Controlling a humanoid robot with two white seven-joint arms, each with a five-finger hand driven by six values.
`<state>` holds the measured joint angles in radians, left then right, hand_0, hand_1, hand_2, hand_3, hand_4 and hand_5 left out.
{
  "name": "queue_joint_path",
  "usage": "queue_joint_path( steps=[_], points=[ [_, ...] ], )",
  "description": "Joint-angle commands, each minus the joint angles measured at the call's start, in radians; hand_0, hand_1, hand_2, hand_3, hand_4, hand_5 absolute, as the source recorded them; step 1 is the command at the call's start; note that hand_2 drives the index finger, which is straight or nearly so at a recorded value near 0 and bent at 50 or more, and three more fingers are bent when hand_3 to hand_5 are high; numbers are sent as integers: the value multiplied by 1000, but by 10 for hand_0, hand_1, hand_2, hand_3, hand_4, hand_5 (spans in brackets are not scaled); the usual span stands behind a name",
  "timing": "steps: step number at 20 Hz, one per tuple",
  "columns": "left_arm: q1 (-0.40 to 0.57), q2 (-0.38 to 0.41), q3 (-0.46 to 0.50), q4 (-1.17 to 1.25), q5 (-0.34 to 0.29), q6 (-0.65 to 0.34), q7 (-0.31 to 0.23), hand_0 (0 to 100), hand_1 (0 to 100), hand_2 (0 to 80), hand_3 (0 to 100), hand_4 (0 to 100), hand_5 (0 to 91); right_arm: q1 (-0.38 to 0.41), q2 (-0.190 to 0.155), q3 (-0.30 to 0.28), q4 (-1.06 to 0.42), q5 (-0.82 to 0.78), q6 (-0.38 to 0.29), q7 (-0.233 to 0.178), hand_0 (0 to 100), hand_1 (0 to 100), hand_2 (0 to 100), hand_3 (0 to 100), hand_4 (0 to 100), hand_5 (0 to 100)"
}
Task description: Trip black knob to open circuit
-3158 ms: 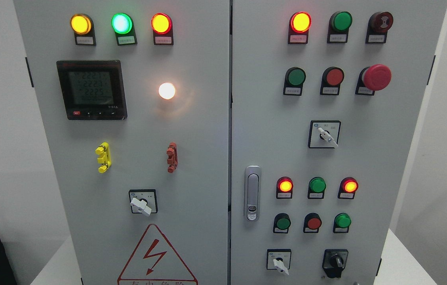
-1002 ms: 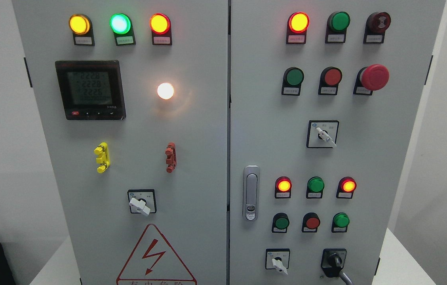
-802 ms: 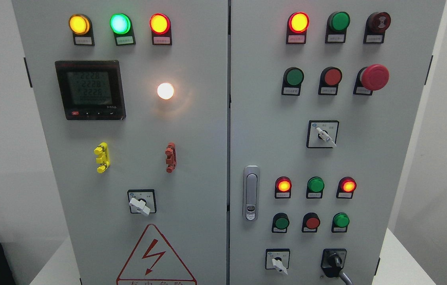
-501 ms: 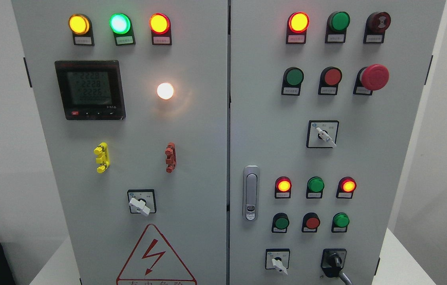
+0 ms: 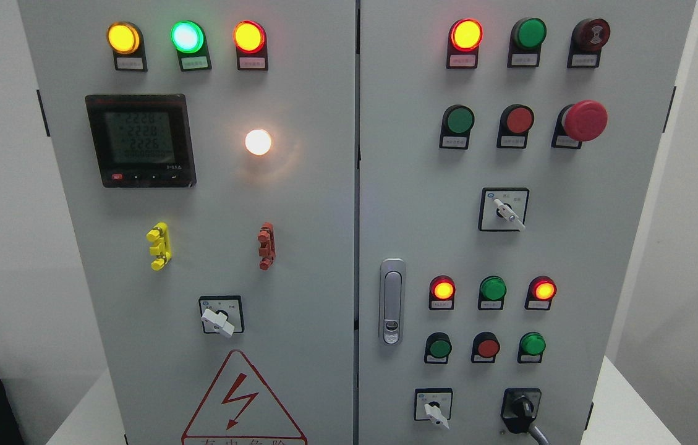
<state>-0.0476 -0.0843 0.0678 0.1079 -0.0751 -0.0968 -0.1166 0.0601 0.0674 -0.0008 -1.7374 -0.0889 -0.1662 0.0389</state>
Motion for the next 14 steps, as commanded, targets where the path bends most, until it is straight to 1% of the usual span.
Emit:
queue_joint_path(
  steps=[1, 14],
  points=[
    [0, 0, 0, -25, 0, 0, 0, 120, 389, 0, 0, 0, 0, -2, 0, -16, 1, 0, 0, 3, 0, 81, 57, 1000, 1000, 992],
    [0, 0, 0, -25, 0, 0, 0, 120, 389, 0, 0, 0, 0, 0, 2, -4, 1, -2, 0, 3, 0, 77, 56, 1000, 1000, 991]
  ],
)
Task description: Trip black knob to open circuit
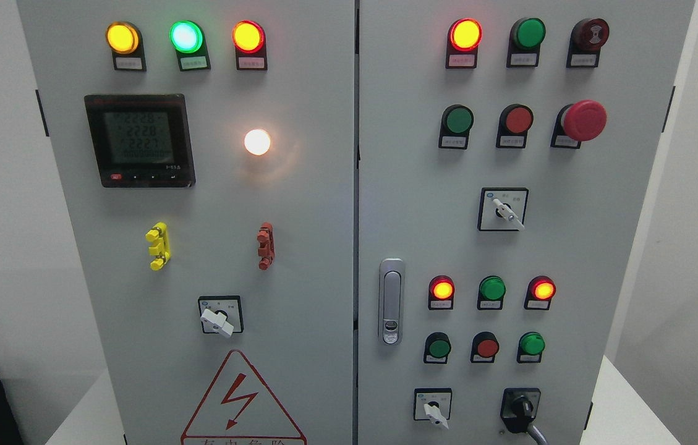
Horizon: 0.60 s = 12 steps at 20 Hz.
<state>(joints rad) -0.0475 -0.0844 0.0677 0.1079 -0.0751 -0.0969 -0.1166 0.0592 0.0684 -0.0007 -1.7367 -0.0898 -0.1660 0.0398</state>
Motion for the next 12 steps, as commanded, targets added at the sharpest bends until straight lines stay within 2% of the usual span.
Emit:
queue_joint_path(
  steps=[1, 12],
  points=[
    [0, 0, 0, -25, 0, 0, 0, 120, 389, 0, 0, 0, 0, 1, 1, -4, 0, -1, 0, 2, 0, 77, 56, 1000, 1000, 991],
    [0, 0, 0, -25, 0, 0, 0, 120, 389, 0, 0, 0, 0, 1, 1, -4, 0, -1, 13, 2, 0, 74, 56, 1000, 1000, 991]
  ],
)
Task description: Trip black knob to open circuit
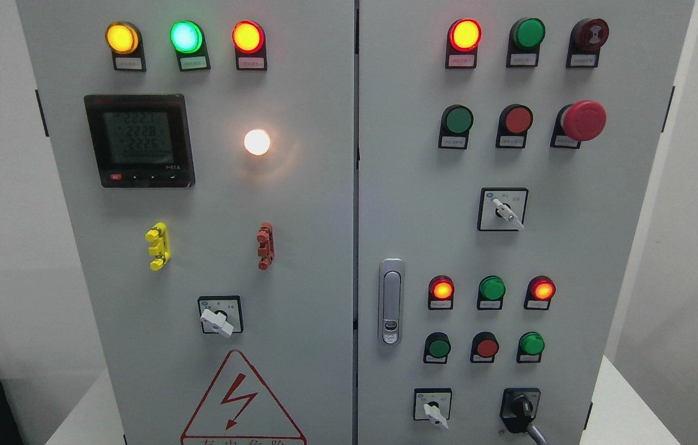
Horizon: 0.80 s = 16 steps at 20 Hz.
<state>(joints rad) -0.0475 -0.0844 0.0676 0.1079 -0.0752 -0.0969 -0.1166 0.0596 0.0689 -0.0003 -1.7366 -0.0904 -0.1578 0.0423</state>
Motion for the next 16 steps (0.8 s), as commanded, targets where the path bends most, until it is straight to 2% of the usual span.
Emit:
queue_joint_path(
  steps=[1, 16],
  points=[
    [0, 0, 0, -25, 0, 0, 0, 120, 389, 0, 0, 0, 0, 0, 0, -4, 0, 0, 4, -1, 0, 74, 56, 1000, 1000, 991],
    [0, 0, 0, -25, 0, 0, 0, 120, 389, 0, 0, 0, 0, -1, 0, -3, -3, 0, 3, -1, 0, 70, 56, 1000, 1000, 991]
  ],
)
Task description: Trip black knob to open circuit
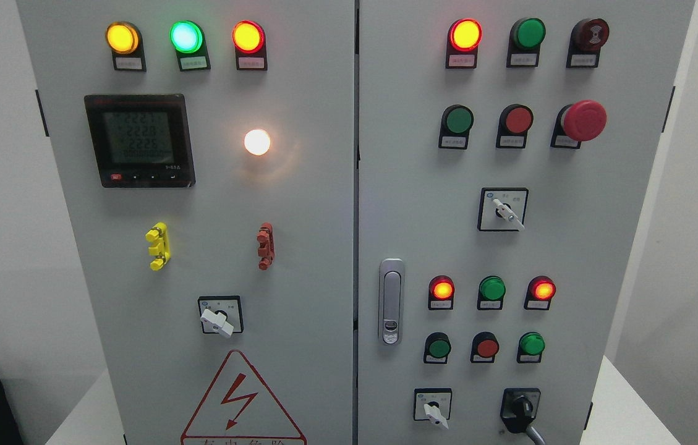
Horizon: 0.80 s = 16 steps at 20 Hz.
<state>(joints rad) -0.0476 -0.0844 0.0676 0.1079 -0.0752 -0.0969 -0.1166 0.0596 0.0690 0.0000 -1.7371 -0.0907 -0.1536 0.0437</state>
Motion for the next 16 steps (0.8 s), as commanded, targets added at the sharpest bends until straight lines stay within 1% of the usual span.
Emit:
queue_joint_path(
  steps=[1, 3, 11, 13, 16],
  points=[
    [0, 0, 0, -25, 0, 0, 0, 120, 389, 0, 0, 0, 0, -1, 0, -3, -2, 0, -1, -1, 0, 70, 56, 1000, 1000, 991],
    [0, 0, 0, -25, 0, 0, 0, 120, 389, 0, 0, 0, 0, -1, 0, 5, -4, 0, -1, -1, 0, 69, 56, 1000, 1000, 991],
    [0, 0, 0, -25, 0, 0, 0, 120, 389, 0, 0, 0, 0, 0, 2, 6, -4, 2, -1, 1, 0, 68, 57, 1000, 1000, 991],
    [0, 0, 0, -25, 0, 0, 0, 120, 389, 0, 0, 0, 0, 0, 14, 12, -6, 2, -1, 2, 0, 68, 58, 1000, 1000, 991],
    [0, 0, 1, -25, 0, 0, 0, 120, 389, 0, 0, 0, 0, 0, 14, 12, -6, 2, -3, 4, 0, 67, 58, 1000, 1000, 991]
  ],
)
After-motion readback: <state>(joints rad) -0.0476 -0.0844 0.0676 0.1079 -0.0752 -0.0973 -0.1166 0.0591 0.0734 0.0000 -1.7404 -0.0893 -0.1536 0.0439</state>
